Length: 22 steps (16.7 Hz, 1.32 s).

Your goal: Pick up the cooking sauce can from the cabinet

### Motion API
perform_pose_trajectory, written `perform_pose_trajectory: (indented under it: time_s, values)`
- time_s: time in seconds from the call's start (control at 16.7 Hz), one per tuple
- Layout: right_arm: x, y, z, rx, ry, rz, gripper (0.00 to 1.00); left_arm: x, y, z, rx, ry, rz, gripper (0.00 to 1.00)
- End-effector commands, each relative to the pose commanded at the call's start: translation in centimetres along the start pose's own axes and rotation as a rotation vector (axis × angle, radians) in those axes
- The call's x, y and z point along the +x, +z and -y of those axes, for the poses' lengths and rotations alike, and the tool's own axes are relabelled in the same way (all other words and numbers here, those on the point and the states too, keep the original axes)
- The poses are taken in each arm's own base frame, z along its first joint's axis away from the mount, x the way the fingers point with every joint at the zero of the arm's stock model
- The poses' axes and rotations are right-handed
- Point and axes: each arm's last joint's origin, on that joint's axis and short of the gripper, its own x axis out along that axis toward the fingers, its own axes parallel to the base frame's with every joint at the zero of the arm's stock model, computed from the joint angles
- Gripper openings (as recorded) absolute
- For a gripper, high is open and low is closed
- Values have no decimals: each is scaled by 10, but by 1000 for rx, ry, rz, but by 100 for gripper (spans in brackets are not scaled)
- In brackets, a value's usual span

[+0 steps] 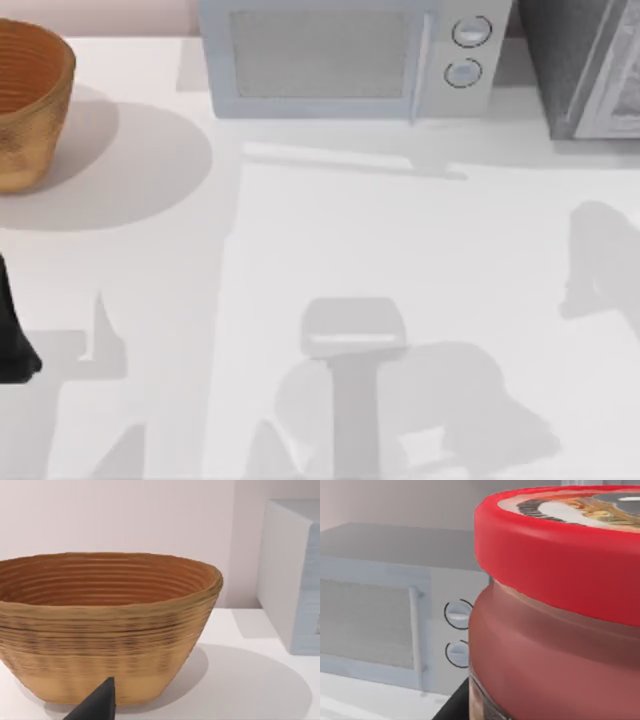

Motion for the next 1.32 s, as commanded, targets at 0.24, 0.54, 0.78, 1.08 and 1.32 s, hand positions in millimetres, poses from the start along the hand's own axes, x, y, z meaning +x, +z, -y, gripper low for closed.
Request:
perform_pose_trajectory:
  time_s: [0.24, 0.54, 0.78, 1.08, 1.32]
  values:
    - [27, 4, 10, 6, 71, 0, 0, 0, 0, 0, 0, 0, 0, 100]
    - [61, -3, 25, 37, 160, -8, 0, 0, 0, 0, 0, 0, 0, 100]
    - [89, -17, 38, 35, 234, -7, 0, 0, 0, 0, 0, 0, 0, 100]
    - [120, -43, 55, 28, 326, -3, 0, 0, 0, 0, 0, 0, 0, 100]
    - [140, -75, 69, 28, 401, -4, 0, 0, 0, 0, 0, 0, 0, 100]
